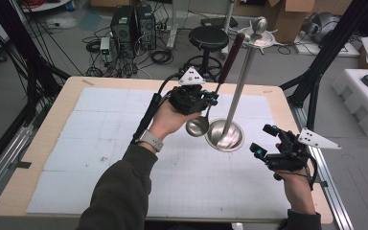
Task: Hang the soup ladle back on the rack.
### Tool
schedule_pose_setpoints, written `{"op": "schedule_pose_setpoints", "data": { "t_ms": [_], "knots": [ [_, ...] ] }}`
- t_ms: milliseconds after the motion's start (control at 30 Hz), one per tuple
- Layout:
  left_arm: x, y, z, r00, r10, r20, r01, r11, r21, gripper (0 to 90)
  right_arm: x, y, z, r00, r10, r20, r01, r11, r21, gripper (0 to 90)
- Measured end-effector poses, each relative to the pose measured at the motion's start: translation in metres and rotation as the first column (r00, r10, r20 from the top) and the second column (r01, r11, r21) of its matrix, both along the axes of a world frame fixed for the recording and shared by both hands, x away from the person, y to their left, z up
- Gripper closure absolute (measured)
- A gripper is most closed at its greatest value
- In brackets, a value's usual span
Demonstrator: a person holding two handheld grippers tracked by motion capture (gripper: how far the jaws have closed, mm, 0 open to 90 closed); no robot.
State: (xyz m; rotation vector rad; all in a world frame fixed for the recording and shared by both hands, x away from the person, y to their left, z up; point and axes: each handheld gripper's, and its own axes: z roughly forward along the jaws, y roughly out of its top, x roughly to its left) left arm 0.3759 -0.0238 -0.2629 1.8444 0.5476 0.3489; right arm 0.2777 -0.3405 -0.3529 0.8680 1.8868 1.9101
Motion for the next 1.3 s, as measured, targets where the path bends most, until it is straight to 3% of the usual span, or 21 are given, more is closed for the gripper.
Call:
{"op": "schedule_pose_setpoints", "data": {
  "t_ms": [367, 733, 800, 867, 933, 1033, 1133, 1200, 1300],
  "knots": [
    [0.004, -0.015, -0.001, 0.9996, 0.017, -0.021, -0.016, 0.9991, 0.039, 84.3, -0.001, 0.000, -0.001, 1.0000, 0.001, -0.002, -0.001, 1.000, 0.003, 1.4],
    [0.010, -0.024, -0.004, 0.9990, 0.018, -0.040, -0.016, 0.9995, 0.029, 82.2, -0.003, -0.002, -0.002, 1.0000, -0.002, -0.006, 0.002, 1.000, 0.003, 1.4],
    [0.010, -0.024, -0.004, 0.9980, 0.022, -0.059, -0.020, 0.9991, 0.037, 75.3, -0.004, -0.002, -0.002, 1.0000, -0.001, -0.004, 0.001, 1.000, -0.001, 1.4],
    [0.008, -0.022, -0.005, 0.9980, 0.021, -0.059, -0.018, 0.9980, 0.060, 71.8, -0.004, -0.002, -0.001, 1.0000, -0.004, -0.005, 0.004, 1.000, 0.003, 1.4],
    [0.005, -0.018, -0.007, 0.9983, 0.004, -0.058, -0.001, 0.9984, 0.057, 63.7, -0.004, -0.004, -0.001, 1.0000, -0.006, 0.002, 0.006, 1.000, 0.004, 1.4],
    [0.001, -0.009, -0.009, 0.9987, -0.039, -0.033, 0.040, 0.9987, 0.030, 53.4, -0.004, -0.004, -0.001, 1.0000, -0.008, -0.002, 0.008, 1.000, 0.004, 1.4],
    [-0.003, 0.001, -0.012, 0.9961, -0.081, -0.035, 0.081, 0.9964, 0.022, 35.6, -0.004, -0.004, -0.001, 1.0000, -0.009, 0.004, 0.009, 1.000, -0.003, 1.4],
    [-0.007, 0.007, -0.013, 0.9931, -0.104, -0.053, 0.106, 0.9941, 0.023, 33.0, -0.004, -0.003, -0.001, 1.0000, -0.007, -0.001, 0.007, 1.000, -0.006, 1.4],
    [-0.017, 0.014, -0.016, 0.9904, -0.133, -0.039, 0.134, 0.9901, 0.042, 24.6, -0.004, -0.002, -0.002, 1.0000, 0.000, -0.001, 0.000, 1.000, -0.016, 1.4]
  ]
}}
